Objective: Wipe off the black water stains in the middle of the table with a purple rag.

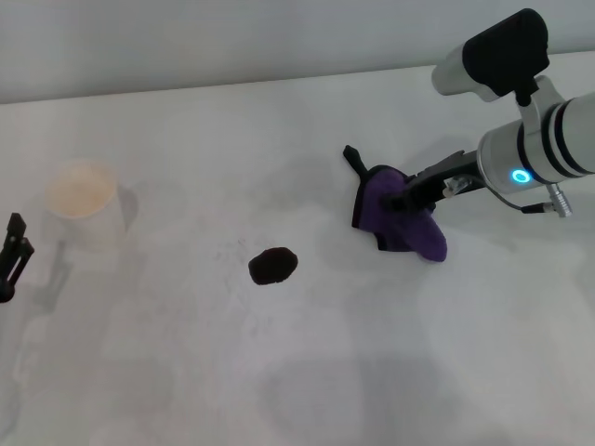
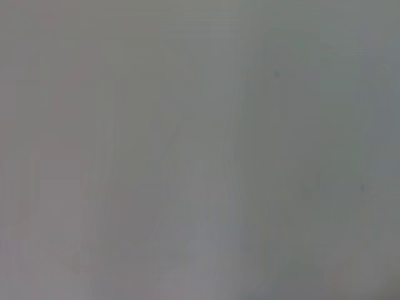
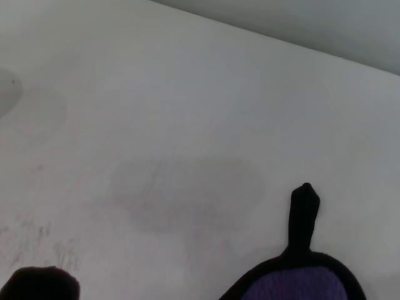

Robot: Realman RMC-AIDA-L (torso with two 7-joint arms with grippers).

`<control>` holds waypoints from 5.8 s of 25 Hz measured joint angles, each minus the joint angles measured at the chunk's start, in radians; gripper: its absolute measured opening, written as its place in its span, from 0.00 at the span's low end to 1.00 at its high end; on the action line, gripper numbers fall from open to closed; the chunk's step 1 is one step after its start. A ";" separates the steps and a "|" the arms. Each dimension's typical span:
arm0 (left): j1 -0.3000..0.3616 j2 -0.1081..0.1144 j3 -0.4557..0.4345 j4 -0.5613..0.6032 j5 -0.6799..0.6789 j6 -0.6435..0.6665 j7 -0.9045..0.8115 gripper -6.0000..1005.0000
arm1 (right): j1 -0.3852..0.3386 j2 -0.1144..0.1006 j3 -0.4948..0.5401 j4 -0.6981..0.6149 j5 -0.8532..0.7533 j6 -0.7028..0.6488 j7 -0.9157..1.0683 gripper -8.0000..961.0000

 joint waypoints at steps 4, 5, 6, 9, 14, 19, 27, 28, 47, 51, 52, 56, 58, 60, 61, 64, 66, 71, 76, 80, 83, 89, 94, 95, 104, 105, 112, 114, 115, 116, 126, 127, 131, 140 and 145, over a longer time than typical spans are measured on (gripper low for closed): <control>-0.005 0.000 0.002 -0.001 0.002 0.000 0.004 0.88 | 0.004 -0.001 -0.001 0.000 -0.004 0.022 0.001 0.47; -0.006 0.000 0.003 -0.001 0.002 0.000 0.004 0.88 | 0.004 -0.001 -0.001 0.000 -0.007 0.025 0.002 0.47; -0.007 0.000 0.005 -0.003 0.003 0.000 0.004 0.88 | 0.005 0.000 -0.001 0.000 -0.016 0.027 0.002 0.47; -0.009 0.000 0.005 -0.008 0.003 0.000 0.005 0.88 | 0.003 0.001 -0.001 -0.002 -0.036 0.026 0.001 0.46; -0.011 0.000 0.005 -0.011 -0.001 0.000 0.005 0.88 | 0.003 0.000 -0.003 -0.009 -0.051 0.031 -0.008 0.40; -0.022 0.000 0.003 -0.014 -0.001 -0.004 0.003 0.88 | 0.002 -0.002 0.004 -0.011 -0.054 0.040 -0.003 0.29; -0.046 0.000 0.005 -0.015 0.003 -0.039 -0.001 0.88 | -0.015 0.002 -0.018 -0.045 -0.041 0.041 -0.008 0.15; -0.049 0.000 0.006 -0.015 0.003 -0.044 -0.001 0.88 | -0.024 0.003 -0.032 -0.068 -0.033 0.045 -0.008 0.14; -0.101 0.000 0.002 -0.005 0.013 -0.080 -0.020 0.88 | 0.002 0.011 -0.462 -0.136 0.116 -0.154 0.003 0.13; -0.107 0.000 0.007 -0.002 0.018 -0.062 -0.060 0.88 | 0.002 0.012 -0.522 -0.090 0.119 -0.241 0.008 0.13; -0.107 0.000 0.007 -0.002 0.020 -0.056 -0.071 0.88 | 0.000 0.013 -0.543 -0.079 0.119 -0.271 0.009 0.13; -0.106 -0.001 0.007 -0.001 0.023 -0.053 -0.082 0.88 | 0.004 0.014 -0.589 -0.017 0.122 -0.382 0.011 0.13; -0.103 -0.003 0.005 0.000 0.023 -0.053 -0.097 0.88 | 0.006 0.014 -0.585 0.006 0.123 -0.410 0.014 0.13; -0.102 -0.004 0.007 0.000 0.030 -0.053 -0.114 0.88 | 0.003 0.011 -0.577 0.019 0.117 -0.440 0.016 0.13; -0.103 -0.003 0.009 0.000 0.038 -0.053 -0.118 0.88 | 0.000 0.008 -0.566 0.027 0.112 -0.452 0.017 0.13; -0.103 -0.004 0.010 0.000 0.055 -0.047 -0.119 0.88 | -0.001 0.006 -0.525 0.057 0.100 -0.465 0.016 0.13; -0.102 -0.004 0.006 0.000 0.057 -0.032 -0.119 0.88 | 0.013 0.008 -0.504 0.092 0.091 -0.471 0.017 0.13; -0.115 0.000 0.002 -0.009 0.057 -0.007 -0.119 0.88 | 0.012 0.009 -0.545 0.083 0.105 -0.478 0.017 0.13; -0.128 0.001 0.003 -0.014 0.057 0.024 -0.114 0.88 | 0.024 0.012 -0.675 0.037 0.215 -0.473 0.010 0.12; -0.143 0.001 0.006 -0.024 0.058 0.025 -0.114 0.88 | 0.022 0.012 -0.738 0.011 0.253 -0.473 0.014 0.12; -0.143 0.001 0.003 -0.024 0.058 0.026 -0.115 0.88 | 0.004 0.013 -0.742 -0.001 0.263 -0.473 0.013 0.12; -0.144 0.000 0.004 -0.015 0.059 0.028 -0.116 0.88 | -0.008 0.011 -0.713 0.025 0.259 -0.541 0.006 0.12; -0.140 0.000 0.002 -0.014 0.059 0.032 -0.117 0.88 | -0.026 0.001 -0.597 0.063 0.251 -0.540 -0.032 0.12; -0.139 0.000 0.002 -0.014 0.059 0.032 -0.117 0.88 | -0.036 0.000 -0.570 0.065 0.250 -0.534 -0.043 0.12; -0.134 0.000 0.001 -0.017 0.054 0.033 -0.118 0.88 | -0.139 -0.006 -0.317 0.055 0.250 -0.433 -0.164 0.12; -0.133 0.000 0.001 -0.018 0.054 0.033 -0.118 0.88 | -0.147 -0.007 -0.293 0.055 0.250 -0.424 -0.172 0.12; -0.131 0.000 0.000 -0.020 0.054 0.032 -0.118 0.88 | -0.175 -0.011 -0.123 0.056 0.251 -0.306 -0.228 0.12; -0.132 0.000 0.000 -0.018 0.054 0.032 -0.117 0.88 | -0.177 -0.011 -0.081 0.056 0.254 -0.250 -0.261 0.12; -0.133 0.000 0.000 -0.016 0.054 0.033 -0.116 0.88 | -0.177 -0.011 -0.058 0.056 0.256 -0.223 -0.279 0.12; -0.133 0.000 0.000 -0.016 0.054 0.033 -0.116 0.88 | -0.177 -0.011 -0.040 0.057 0.259 -0.201 -0.297 0.13; -0.133 0.002 -0.003 -0.020 0.048 0.048 -0.119 0.88 | -0.242 -0.012 0.124 0.077 0.587 -0.077 -0.701 0.45; -0.134 0.002 -0.002 -0.020 0.048 0.048 -0.119 0.88 | -0.249 -0.013 0.153 0.087 0.632 -0.060 -0.748 0.49; -0.138 0.001 0.000 -0.020 0.052 0.048 -0.120 0.88 | -0.255 -0.015 0.294 0.180 0.826 0.055 -0.932 0.64; -0.146 -0.004 -0.004 0.008 0.043 0.040 -0.156 0.88 | -0.218 -0.012 0.669 0.694 1.365 0.416 -1.656 0.84; -0.147 -0.005 -0.003 0.008 -0.023 0.034 -0.253 0.88 | -0.209 -0.009 0.700 0.856 1.534 0.295 -2.072 0.90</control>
